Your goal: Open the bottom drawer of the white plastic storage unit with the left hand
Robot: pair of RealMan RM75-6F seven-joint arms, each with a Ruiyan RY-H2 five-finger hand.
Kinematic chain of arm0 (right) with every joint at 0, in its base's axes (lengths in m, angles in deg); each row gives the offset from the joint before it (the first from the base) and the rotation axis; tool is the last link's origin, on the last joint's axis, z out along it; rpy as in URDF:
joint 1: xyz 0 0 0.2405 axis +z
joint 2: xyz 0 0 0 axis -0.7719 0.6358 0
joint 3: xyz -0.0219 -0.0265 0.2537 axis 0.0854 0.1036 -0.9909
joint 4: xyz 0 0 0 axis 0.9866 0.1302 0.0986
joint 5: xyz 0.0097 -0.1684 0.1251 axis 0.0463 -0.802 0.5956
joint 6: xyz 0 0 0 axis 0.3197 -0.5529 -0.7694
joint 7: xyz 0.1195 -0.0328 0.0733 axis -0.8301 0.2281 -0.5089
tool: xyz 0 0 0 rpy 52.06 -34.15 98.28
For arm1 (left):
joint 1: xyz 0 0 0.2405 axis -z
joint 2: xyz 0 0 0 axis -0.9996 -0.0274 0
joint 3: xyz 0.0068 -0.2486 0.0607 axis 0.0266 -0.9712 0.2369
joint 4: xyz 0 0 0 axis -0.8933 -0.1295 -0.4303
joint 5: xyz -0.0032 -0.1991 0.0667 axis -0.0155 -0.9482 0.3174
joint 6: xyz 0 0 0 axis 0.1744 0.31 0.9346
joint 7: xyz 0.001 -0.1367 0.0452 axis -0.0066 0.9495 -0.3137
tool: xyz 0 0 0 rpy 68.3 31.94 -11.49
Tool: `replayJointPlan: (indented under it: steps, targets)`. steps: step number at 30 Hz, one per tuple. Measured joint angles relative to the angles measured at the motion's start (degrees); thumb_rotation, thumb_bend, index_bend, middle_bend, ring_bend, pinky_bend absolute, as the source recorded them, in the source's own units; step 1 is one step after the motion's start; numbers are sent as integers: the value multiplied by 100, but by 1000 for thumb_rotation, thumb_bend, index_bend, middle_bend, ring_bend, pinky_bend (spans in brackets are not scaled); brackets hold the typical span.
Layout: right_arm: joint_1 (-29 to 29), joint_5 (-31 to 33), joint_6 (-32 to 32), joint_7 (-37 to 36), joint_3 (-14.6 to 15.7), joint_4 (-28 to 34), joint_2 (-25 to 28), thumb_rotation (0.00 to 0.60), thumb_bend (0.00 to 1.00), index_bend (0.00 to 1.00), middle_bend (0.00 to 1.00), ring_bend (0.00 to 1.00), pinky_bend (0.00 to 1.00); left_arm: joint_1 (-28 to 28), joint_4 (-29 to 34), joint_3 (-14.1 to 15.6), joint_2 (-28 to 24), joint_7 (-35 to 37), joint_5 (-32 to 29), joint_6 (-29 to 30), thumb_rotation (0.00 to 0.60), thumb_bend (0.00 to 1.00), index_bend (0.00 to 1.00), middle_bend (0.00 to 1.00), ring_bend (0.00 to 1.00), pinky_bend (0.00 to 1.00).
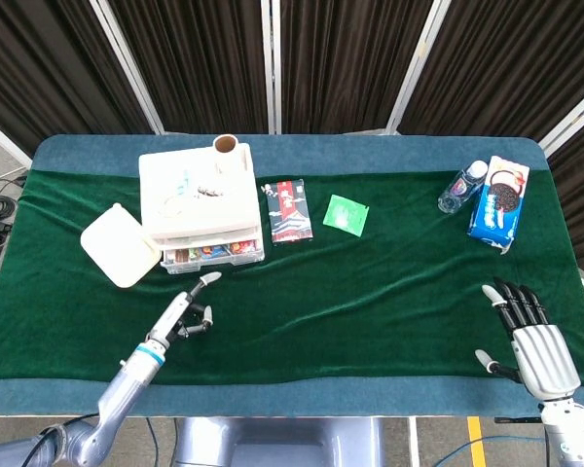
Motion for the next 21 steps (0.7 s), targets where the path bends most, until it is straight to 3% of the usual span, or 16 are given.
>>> replayJointPlan:
  steps: [4, 10, 14, 21]
  targets:
    - [-2, -21, -12, 19, 7, 9, -5, 600, 88, 31, 0, 0, 0, -135, 105, 134, -16, -640, 122, 346, 600, 758, 75, 857, 760, 723]
    - [-5, -31, -16, -2, 14, 22, 2, 600, 88, 31, 0, 0, 0, -352, 400, 222, -44, -2563, 305, 1083, 600, 758, 41, 857, 760, 723]
    - [-4, -31, -8, 5, 17, 18, -2, 600, 88, 31, 0, 0, 0, -491, 751, 198, -77, -4049, 326, 1566, 600, 758, 14, 857, 760, 723]
    - [1, -39, -11, 0, 15, 10, -5, 600, 88, 31, 0, 0, 0, -587, 1540, -5, -265, -5821, -54, 1931, 600, 759, 0, 857, 760, 723]
